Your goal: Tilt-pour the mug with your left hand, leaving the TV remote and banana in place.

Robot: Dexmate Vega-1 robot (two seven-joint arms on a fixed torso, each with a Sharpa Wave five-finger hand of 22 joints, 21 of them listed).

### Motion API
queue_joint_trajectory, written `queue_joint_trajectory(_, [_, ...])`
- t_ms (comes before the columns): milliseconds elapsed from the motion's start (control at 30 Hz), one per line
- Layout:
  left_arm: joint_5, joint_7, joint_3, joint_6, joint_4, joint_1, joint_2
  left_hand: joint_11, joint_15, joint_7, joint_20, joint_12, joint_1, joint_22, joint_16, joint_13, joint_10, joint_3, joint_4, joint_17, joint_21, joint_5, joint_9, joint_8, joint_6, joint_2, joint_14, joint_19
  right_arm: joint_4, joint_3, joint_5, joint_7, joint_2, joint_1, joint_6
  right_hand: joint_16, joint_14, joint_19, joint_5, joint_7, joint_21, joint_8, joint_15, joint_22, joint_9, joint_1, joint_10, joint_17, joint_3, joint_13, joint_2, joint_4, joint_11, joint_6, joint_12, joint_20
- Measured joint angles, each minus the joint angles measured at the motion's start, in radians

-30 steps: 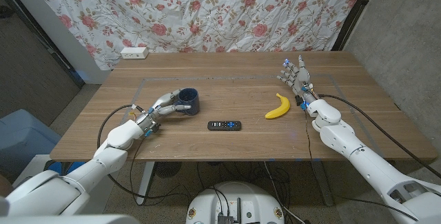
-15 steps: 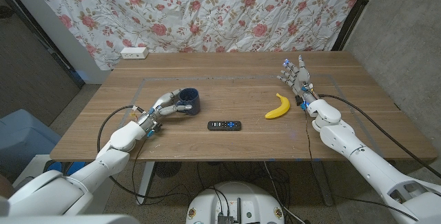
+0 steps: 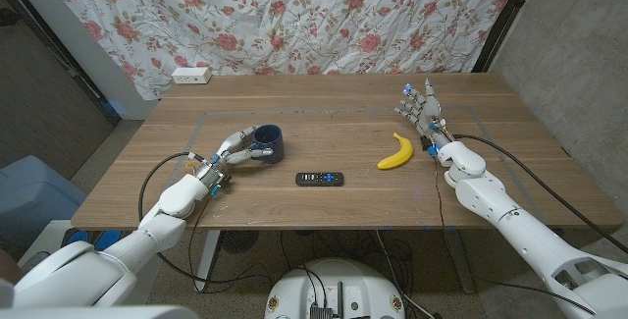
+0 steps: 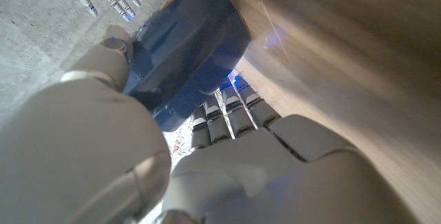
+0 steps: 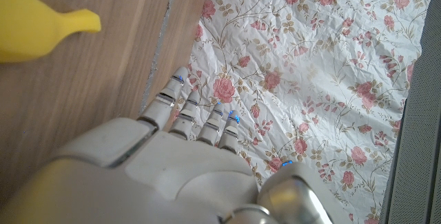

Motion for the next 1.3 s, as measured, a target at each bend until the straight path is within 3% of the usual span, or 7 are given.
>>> queue_joint_trajectory(233, [0.005, 0.019, -0.001, 0.003, 0.001, -0.003, -0.005, 0.008, -0.005, -0.003, 0.000, 0.017, 0.001, 0.000, 0.029, 0.026, 0.014, -0.025, -0.001, 0.016, 0.003, 0.007, 0.015, 0.033, 0.004, -0.001, 0.037, 0.028, 0.000, 0.000, 0.000, 0.000, 0.000, 0.000, 0.000, 0.000, 0.000, 0.000, 0.000, 0.000, 0.000, 0.000, 0.000, 0.000, 0.000, 0.000, 0.000, 0.000, 0.000, 0.000, 0.000, 0.000, 0.000, 0.000, 0.000, 0.000])
queue_joint_trajectory(867, [-0.005, 0.059, -0.006, 0.019, 0.018, -0.019, -0.025, 0.028, -0.003, 0.004, 0.000, 0.062, 0.003, 0.005, 0.080, 0.057, 0.040, -0.080, 0.000, 0.051, 0.017, 0.012, 0.050, 0.072, 0.019, -0.003, 0.092, 0.089, -0.001, 0.000, 0.000, 0.000, 0.000, 0.000, 0.000, 0.000, 0.000, 0.000, 0.000, 0.000, 0.000, 0.000, 0.000, 0.000, 0.000, 0.000, 0.000, 0.000, 0.000, 0.000, 0.000, 0.000, 0.000, 0.000, 0.000, 0.000])
queue_joint_trajectory(1300, [-0.027, 0.083, -0.026, 0.081, -0.071, 0.002, -0.012, 0.028, -0.007, 0.011, 0.004, 0.072, 0.013, 0.004, 0.099, 0.058, 0.040, -0.104, 0.002, 0.063, 0.017, 0.012, 0.050, 0.079, 0.032, -0.013, 0.103, 0.103, -0.001, 0.000, 0.000, 0.000, 0.000, 0.000, 0.000, 0.000, 0.000, 0.000, 0.000, 0.000, 0.000, 0.000, 0.000, 0.000, 0.000, 0.000, 0.000, 0.000, 0.000, 0.000, 0.000, 0.000, 0.000, 0.000, 0.000, 0.000])
